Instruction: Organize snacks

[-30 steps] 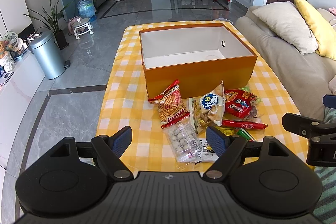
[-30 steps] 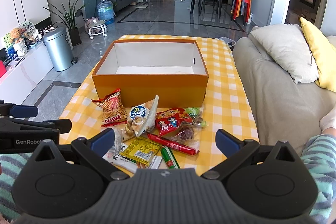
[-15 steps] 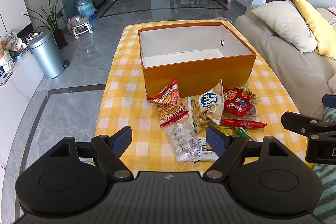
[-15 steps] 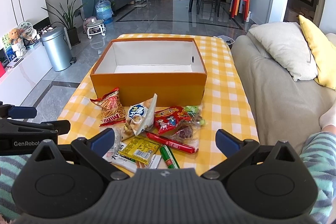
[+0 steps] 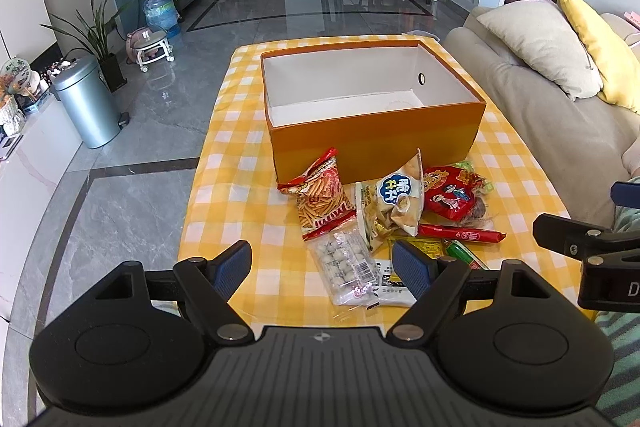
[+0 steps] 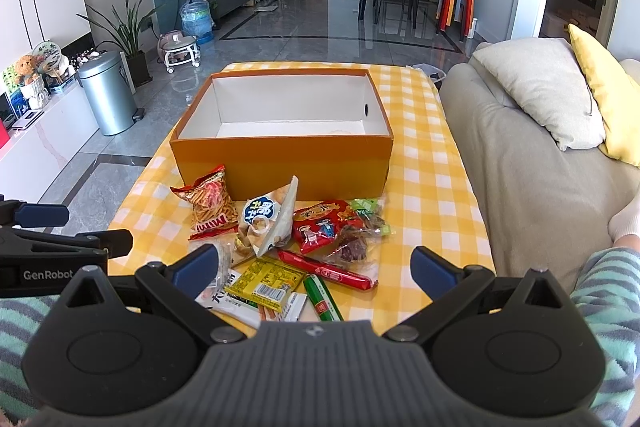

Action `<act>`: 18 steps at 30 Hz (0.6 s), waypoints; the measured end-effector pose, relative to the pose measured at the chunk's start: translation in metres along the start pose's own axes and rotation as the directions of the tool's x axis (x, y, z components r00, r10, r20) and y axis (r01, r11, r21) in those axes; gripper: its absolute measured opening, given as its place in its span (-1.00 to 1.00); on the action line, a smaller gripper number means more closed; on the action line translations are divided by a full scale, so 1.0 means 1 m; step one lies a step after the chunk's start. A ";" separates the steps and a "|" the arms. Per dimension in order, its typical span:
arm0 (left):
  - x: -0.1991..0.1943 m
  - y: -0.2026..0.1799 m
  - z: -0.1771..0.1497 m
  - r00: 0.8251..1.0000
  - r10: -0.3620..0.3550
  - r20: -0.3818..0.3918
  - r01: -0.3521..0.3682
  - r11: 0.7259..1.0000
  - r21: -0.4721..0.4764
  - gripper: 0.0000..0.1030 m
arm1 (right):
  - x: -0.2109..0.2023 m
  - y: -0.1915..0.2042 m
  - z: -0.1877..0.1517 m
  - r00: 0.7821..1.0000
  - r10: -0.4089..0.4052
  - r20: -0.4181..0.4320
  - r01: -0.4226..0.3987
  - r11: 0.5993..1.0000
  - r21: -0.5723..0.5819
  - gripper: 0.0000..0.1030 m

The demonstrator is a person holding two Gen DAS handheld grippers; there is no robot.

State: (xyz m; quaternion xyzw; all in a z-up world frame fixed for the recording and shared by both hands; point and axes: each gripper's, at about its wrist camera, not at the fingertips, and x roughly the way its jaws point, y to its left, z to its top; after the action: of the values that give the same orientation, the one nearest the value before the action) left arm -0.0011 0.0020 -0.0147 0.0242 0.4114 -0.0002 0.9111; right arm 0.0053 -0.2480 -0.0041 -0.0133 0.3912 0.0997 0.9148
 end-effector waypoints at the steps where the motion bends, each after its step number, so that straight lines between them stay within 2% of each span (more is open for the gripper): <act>1: 0.000 -0.001 -0.001 1.000 -0.005 0.000 0.005 1.000 -0.001 0.82 | 0.001 0.000 0.000 1.000 0.001 -0.002 -0.001 1.000 0.001 0.92; 4: 0.001 -0.002 0.000 1.000 -0.024 0.009 0.024 1.000 0.011 0.81 | 0.003 -0.001 0.000 1.000 0.008 -0.007 -0.008 1.000 0.004 0.92; 10: 0.006 -0.002 0.012 0.996 -0.083 0.010 0.083 0.996 0.045 0.51 | 0.014 -0.005 0.001 0.999 0.039 -0.021 -0.039 0.999 0.009 0.89; 13: 0.014 0.000 0.017 0.992 -0.120 -0.023 0.121 0.992 0.036 0.30 | 0.023 -0.004 0.003 0.998 0.045 -0.034 -0.045 0.999 0.002 0.71; 15: 0.020 0.002 0.019 0.989 -0.140 -0.046 0.141 0.990 0.020 0.09 | 0.029 -0.003 0.004 0.997 0.058 -0.044 -0.059 0.998 -0.009 0.60; 17: 0.027 0.006 0.021 0.987 -0.144 -0.068 0.145 0.989 0.005 -0.01 | 0.036 -0.002 0.005 0.996 0.075 -0.048 -0.075 0.997 -0.013 0.59; 18: 0.031 0.007 0.021 0.986 -0.146 -0.078 0.147 0.989 -0.003 -0.05 | 0.039 -0.002 0.005 0.995 0.086 -0.047 -0.087 0.996 -0.015 0.50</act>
State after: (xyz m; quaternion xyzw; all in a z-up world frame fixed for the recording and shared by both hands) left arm 0.0354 0.0084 -0.0233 -0.0048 0.4472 -0.0669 0.8919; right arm 0.0353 -0.2430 -0.0286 -0.0065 0.4116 0.1423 0.9002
